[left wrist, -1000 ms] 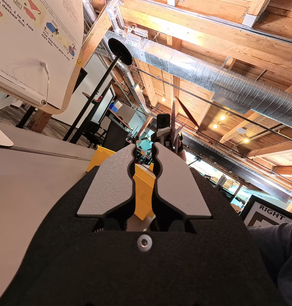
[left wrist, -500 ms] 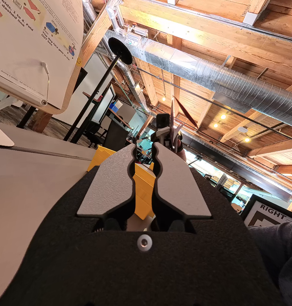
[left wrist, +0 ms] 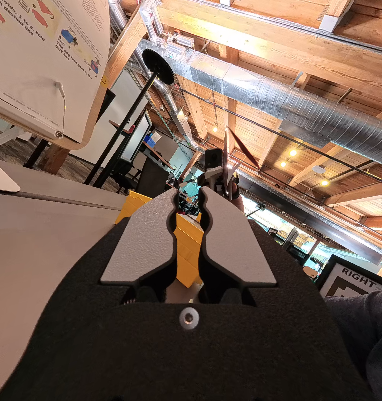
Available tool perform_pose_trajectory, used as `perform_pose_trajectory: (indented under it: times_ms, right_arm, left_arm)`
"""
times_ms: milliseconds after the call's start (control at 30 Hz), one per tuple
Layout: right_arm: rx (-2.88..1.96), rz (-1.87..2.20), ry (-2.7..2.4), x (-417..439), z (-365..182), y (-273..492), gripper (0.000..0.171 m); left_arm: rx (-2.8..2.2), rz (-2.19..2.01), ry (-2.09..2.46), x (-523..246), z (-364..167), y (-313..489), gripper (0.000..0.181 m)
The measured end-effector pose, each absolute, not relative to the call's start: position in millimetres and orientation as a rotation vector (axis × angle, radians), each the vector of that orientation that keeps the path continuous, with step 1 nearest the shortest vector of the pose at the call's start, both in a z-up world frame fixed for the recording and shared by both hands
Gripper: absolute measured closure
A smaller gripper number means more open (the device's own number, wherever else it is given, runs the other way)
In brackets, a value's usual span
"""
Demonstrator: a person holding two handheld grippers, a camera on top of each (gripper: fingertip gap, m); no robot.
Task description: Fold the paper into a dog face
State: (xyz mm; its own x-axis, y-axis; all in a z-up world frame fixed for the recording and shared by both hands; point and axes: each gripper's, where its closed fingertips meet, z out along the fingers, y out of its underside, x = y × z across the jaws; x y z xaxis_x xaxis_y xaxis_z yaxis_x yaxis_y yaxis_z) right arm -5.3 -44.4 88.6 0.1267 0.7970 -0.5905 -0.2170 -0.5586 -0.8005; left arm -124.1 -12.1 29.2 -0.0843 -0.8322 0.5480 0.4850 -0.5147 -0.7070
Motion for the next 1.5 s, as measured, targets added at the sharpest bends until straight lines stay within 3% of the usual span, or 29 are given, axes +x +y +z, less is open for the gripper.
perform_pose_trajectory:
  times_ms: [533,700,933,1067,1500]
  right_arm:
    - [-1.591,1.548,-0.567,0,92,-47,0.17]
    - [-1.771,1.35,-0.447,74,91,-68,0.17]
    - [-2.055,1.02,0.2,241,25,-79,0.17]
    - [-2.362,1.131,0.245,221,-40,-93,0.17]
    - [-2.622,0.717,0.378,214,-100,-131,0.17]
  left_arm:
    - [-1.229,-1.746,0.439,-124,27,-12,0.165]
    - [-1.203,-1.788,0.412,-127,34,-13,0.165]
    - [-1.226,-1.788,0.494,-110,29,-27,0.165]
    - [-1.246,-1.811,0.511,-105,24,-30,0.165]
    - [-1.234,-1.829,0.536,-101,27,-38,0.164]
